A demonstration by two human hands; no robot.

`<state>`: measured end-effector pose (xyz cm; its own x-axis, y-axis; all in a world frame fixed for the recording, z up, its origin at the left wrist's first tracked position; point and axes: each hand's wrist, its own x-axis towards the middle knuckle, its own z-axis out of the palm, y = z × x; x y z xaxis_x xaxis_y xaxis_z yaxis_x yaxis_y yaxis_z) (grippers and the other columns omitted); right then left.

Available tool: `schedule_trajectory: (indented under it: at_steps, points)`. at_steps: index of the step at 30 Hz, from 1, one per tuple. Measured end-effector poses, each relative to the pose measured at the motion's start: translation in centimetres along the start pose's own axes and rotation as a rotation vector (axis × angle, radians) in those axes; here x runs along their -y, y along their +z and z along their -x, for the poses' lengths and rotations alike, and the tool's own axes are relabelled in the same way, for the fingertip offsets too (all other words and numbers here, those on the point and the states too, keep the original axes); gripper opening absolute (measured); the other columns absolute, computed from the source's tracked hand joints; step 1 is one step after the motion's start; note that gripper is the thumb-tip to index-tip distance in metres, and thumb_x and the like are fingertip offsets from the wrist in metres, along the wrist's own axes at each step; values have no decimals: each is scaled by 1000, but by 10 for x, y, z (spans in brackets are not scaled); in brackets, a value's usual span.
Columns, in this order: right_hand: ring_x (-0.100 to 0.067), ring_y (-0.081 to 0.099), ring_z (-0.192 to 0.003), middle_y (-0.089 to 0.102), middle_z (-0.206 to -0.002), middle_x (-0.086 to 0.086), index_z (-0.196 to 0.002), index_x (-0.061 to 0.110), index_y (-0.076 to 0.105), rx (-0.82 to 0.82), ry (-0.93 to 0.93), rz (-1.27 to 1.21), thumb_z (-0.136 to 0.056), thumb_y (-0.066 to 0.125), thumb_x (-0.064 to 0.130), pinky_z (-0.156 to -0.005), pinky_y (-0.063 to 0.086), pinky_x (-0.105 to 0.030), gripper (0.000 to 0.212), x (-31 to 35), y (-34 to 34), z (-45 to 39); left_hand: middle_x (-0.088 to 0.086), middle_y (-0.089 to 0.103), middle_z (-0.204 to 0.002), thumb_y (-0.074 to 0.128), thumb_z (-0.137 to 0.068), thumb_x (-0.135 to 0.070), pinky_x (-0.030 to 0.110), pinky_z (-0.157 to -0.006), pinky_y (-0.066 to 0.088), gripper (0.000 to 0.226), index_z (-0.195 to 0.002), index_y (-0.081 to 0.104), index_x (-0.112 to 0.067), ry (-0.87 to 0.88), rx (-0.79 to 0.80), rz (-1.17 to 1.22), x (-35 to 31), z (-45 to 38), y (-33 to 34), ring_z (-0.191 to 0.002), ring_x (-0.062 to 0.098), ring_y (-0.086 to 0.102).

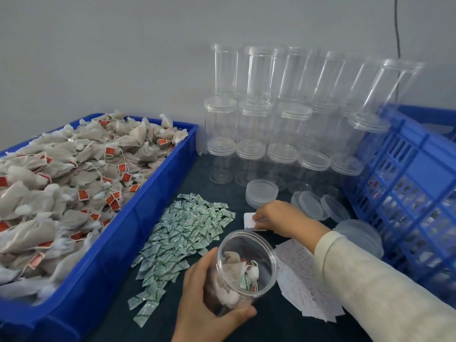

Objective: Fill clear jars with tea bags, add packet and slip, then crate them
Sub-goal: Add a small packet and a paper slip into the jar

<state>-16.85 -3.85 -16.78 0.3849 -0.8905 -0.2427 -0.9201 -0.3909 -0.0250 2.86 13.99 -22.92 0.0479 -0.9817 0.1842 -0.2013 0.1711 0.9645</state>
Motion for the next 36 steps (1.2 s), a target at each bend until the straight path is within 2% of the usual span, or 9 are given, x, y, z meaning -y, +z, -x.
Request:
schedule_trajectory:
  at_steps: [3,6,12,15,18,24,27,31,36]
  points:
    - [-23,57,-112,62,-127,0,-124,26,64,21,8,-26,-97,53,39,-92,49,-37,32,-1,-4,1,-36,45,-117,91,-30,-44,12,-85,41,106,-122,42,-64,-3,10,5,-1,0,1,-113,-11,49]
    - [-22,57,-113,63,-126,2,-123,28,65,50,9,-66,-97,54,39,-95,47,-37,31,-3,-8,0,-35,45,-118,91,-30,-44,4,-79,43,106,-123,43,-64,6,18,8,0,1,1,-112,-12,50]
    - [-24,59,-102,66,-115,-3,-113,21,67,2,8,-28,-101,43,34,-84,48,-37,29,-4,-5,-2,-35,47,-117,91,-30,-41,-2,-79,40,103,-121,46,-63,6,16,39,-2,2,0,-112,-13,51]
    - [-25,59,-95,66,-110,-6,-108,19,64,-55,3,34,-101,41,29,-68,39,-31,26,-3,1,-5,-35,48,-115,92,-31,-38,-1,-78,40,103,-124,49,-55,-2,25,60,-2,3,0,-112,-11,51]
    - [-23,60,-94,67,-109,-5,-109,18,66,-99,5,42,-100,43,31,-64,35,-28,27,-2,5,-5,-34,48,-115,91,-31,-38,0,-79,40,104,-125,50,-50,-3,27,64,-3,4,0,-113,-10,51]
    - [-22,62,-97,68,-111,-5,-109,18,66,-148,-6,27,-98,50,32,-76,50,-30,24,-1,8,-3,-35,47,-116,90,-32,-39,-2,-80,39,104,-126,47,-50,-8,38,55,-5,6,-2,-113,-13,49]
    - [-22,62,-97,68,-110,-4,-108,20,66,-147,-18,22,-97,53,32,-78,50,-32,21,-3,7,-2,-36,47,-114,90,-32,-38,-2,-80,39,102,-124,49,-52,-10,32,61,-5,7,-1,-112,-12,50]
    - [-17,61,-100,68,-111,3,-106,22,71,-106,-42,-41,-93,60,28,-81,49,-30,18,-7,2,-3,-36,47,-113,90,-33,-36,-2,-77,39,99,-116,47,-66,8,27,58,-8,8,0,-109,-15,51]
    - [-13,54,-91,60,-101,8,-97,23,70,-22,-79,-86,-90,66,25,-75,41,-25,9,-9,-5,-11,-32,50,-115,90,-32,-35,0,-78,42,99,-115,48,-67,25,27,63,-8,8,0,-111,-10,53]
